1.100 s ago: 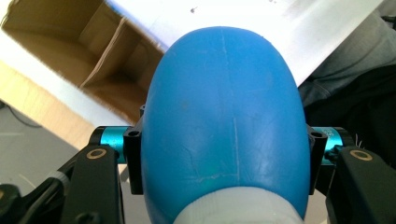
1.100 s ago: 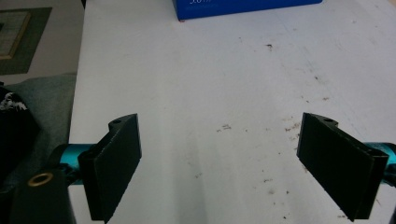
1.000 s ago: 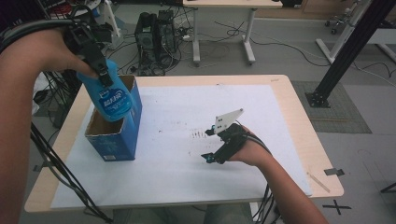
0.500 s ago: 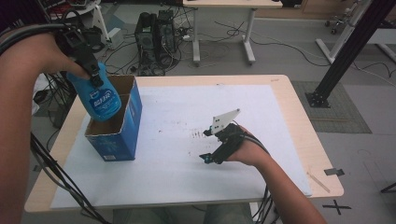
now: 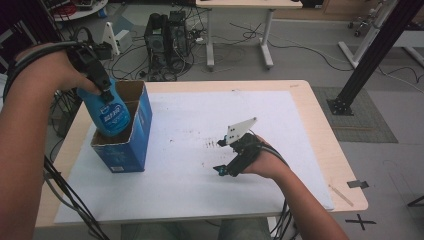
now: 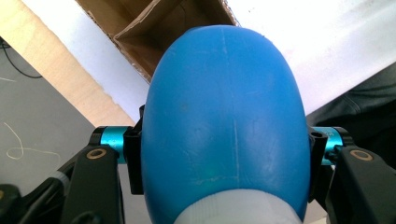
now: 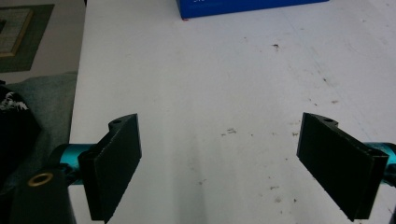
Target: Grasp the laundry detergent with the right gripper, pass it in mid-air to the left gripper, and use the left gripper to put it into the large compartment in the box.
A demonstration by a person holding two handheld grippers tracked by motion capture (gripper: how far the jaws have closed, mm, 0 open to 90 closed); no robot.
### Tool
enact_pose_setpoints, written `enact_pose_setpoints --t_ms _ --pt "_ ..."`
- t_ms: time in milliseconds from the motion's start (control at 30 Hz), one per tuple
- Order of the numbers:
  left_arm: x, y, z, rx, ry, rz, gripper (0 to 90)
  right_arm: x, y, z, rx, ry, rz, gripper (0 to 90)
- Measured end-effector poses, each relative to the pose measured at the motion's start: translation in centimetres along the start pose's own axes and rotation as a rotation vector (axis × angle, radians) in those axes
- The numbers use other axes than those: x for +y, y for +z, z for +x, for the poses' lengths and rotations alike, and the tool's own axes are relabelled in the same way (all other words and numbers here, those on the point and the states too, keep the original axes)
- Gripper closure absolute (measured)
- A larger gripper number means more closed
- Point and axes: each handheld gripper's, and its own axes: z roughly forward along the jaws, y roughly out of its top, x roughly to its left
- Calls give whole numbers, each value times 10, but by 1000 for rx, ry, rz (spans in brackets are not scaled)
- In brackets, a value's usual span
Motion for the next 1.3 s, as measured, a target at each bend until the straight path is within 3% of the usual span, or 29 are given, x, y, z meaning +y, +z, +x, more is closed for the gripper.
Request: enact_pose_setpoints --t_ms 33,300,367,400,633,733,900,933,1033,1200,1233,1267,1300 --pt "0 6 0 -5 -16 -6 388 0 0 0 4 -1 4 130" --pt "3 33 3 -23 -10 9 388 1 1 2 0 -13 0 131" --pt "4 40 3 -29 -19 11 388 1 1 3 -1 -1 3 130" --pt "5 43 4 -19 -6 25 388 0 0 4 3 4 6 130" --pt "7 65 4 -45 -24 24 388 1 0 3 7 -7 7 130" --pt "9 72 4 -44 3 43 388 0 1 4 11 -4 7 130" --pt "11 86 3 -50 8 53 388 0 1 4 9 -7 7 130" --pt "12 88 5 -51 31 74 388 0 1 4 8 -10 2 130" --pt "12 96 4 -50 17 61 388 -1 1 5 11 1 7 130" --pt "14 104 5 -44 33 77 388 -2 -1 6 7 11 12 130" --pt "14 107 4 -45 14 57 388 -2 -1 6 13 13 11 130" --pt "15 107 6 -41 44 79 388 -2 -1 5 6 -7 4 131" --pt "15 109 6 -42 45 82 388 -2 -1 6 7 6 4 131"
